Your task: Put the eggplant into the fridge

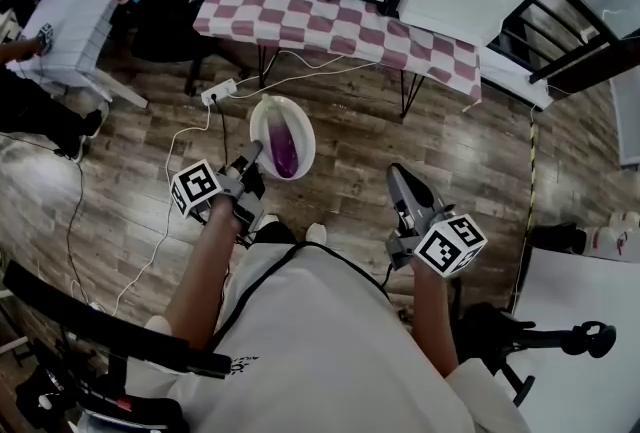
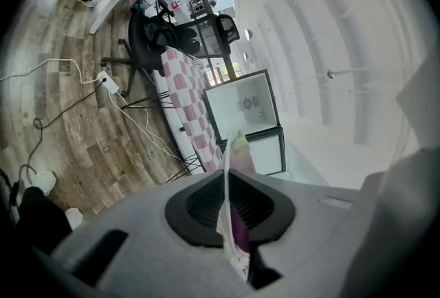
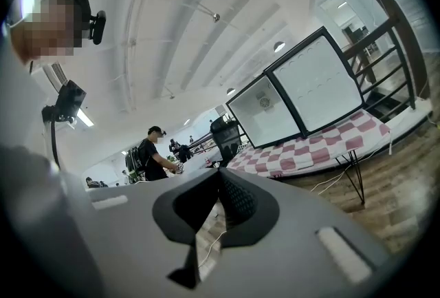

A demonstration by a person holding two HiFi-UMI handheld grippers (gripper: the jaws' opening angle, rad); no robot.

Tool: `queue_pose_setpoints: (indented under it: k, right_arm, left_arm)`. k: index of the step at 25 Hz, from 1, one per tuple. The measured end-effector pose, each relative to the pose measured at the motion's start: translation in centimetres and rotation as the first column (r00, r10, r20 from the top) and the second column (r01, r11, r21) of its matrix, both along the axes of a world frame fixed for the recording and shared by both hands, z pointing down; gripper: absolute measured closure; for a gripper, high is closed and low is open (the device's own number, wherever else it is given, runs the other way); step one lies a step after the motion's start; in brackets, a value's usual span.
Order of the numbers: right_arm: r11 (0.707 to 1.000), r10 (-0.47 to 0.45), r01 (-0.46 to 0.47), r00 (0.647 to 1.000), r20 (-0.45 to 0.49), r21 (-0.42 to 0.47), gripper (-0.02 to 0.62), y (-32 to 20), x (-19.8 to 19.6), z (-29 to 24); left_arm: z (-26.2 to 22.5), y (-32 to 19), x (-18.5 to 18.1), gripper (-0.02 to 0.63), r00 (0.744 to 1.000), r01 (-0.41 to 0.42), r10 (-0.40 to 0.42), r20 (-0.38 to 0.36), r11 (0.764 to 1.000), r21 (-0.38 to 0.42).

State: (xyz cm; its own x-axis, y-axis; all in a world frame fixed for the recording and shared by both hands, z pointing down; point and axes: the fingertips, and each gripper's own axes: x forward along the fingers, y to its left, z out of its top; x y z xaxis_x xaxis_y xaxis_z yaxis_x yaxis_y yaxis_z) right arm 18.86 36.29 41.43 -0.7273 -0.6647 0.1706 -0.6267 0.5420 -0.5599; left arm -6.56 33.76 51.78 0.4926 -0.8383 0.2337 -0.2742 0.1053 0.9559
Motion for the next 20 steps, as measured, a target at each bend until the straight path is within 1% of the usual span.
queue_pose_setpoints:
  k: [3, 7, 10, 15, 20]
  right_arm:
    - [1.000, -0.004, 0.004, 1.000, -0.001, 0.003, 0.589, 0.2, 0.4, 0.0]
    - [1.000, -0.001, 0.001, 1.000, 0.013, 0.002, 0.589, 0.0, 1.6, 0.2]
    - [1.000, 0.000, 0.000, 1.000, 0.024, -0.001, 0.589, -0.1, 1.5, -0.1]
    - [1.000, -0.007, 0.007, 1.000, 0.013, 0.000, 0.589, -0.3, 1.9, 0.2]
    - [1.000, -0.005, 0.005, 1.000, 0.016, 0.003, 0.589, -0.4, 1.7, 0.1]
  left_arm:
    - [0.2, 0.2, 0.2, 0.583, 1.000, 0.009, -0.009, 0.007, 1.000, -0.014]
    - [0.3, 0.1, 1.3, 0.583, 1.000, 0.013, -0.013, 0.011, 1.000, -0.011]
    - [0.2, 0.1, 1.1, 0.583, 1.000, 0.012, -0.012, 0.012, 1.000, -0.011]
    - [0.4, 0.1, 1.6, 0.583, 1.000, 0.015, -0.015, 0.010, 1.000, -0.015]
    - [-0.1, -0.4, 1.9, 0.583, 1.000, 0.000, 0.000, -0.001, 1.000, 0.021]
